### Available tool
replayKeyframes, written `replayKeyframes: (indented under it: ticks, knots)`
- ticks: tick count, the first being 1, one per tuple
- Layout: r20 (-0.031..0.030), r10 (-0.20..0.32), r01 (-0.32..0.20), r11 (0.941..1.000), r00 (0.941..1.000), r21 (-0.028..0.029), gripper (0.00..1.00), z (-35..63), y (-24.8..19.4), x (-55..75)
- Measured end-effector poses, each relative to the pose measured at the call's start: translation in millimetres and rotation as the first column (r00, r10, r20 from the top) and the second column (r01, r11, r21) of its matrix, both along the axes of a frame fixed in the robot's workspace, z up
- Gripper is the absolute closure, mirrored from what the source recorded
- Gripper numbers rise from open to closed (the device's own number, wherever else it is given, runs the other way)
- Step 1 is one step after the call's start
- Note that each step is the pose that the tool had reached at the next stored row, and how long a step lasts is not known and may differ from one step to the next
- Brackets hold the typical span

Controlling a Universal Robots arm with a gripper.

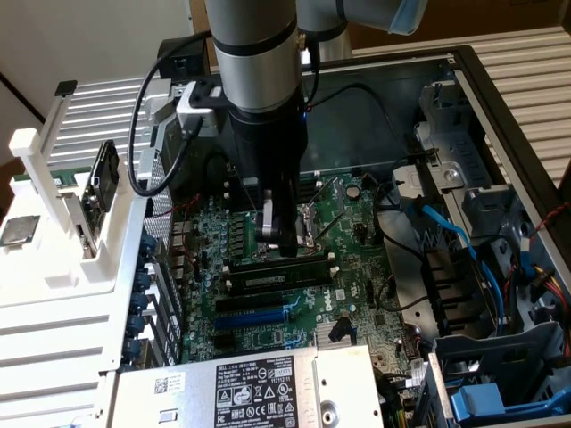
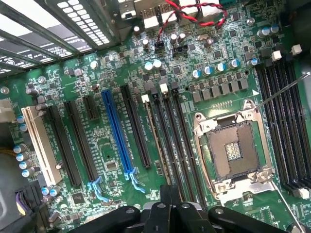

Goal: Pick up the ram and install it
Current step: 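Press down the ram until it locks into place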

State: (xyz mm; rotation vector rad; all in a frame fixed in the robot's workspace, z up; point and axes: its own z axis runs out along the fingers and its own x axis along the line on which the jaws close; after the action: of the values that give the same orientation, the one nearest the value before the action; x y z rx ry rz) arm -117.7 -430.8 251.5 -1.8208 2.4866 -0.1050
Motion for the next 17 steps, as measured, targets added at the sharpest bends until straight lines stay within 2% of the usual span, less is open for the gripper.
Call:
replayKeyframes:
  ticks: [5,10,15,16,17]
  knots:
    - [-0.0005,-0.063,0.063,0.9980,0.9980,0.0005,0.90,0.0,0.0,0.0]
    - [-0.0010,-0.126,0.126,0.9920,0.9920,0.0011,0.90,0.0,0.0,0.0]
    - [-0.0014,-0.190,0.190,0.9817,0.9817,0.0020,0.90,0.0,0.0,0.0]
    - [-0.0014,-0.204,0.204,0.9790,0.9790,0.0021,0.90,0.0,0.0,0.0]
    - [-0.0014,-0.230,0.230,0.9732,0.9732,0.0023,0.90,0.0,0.0,0.0]
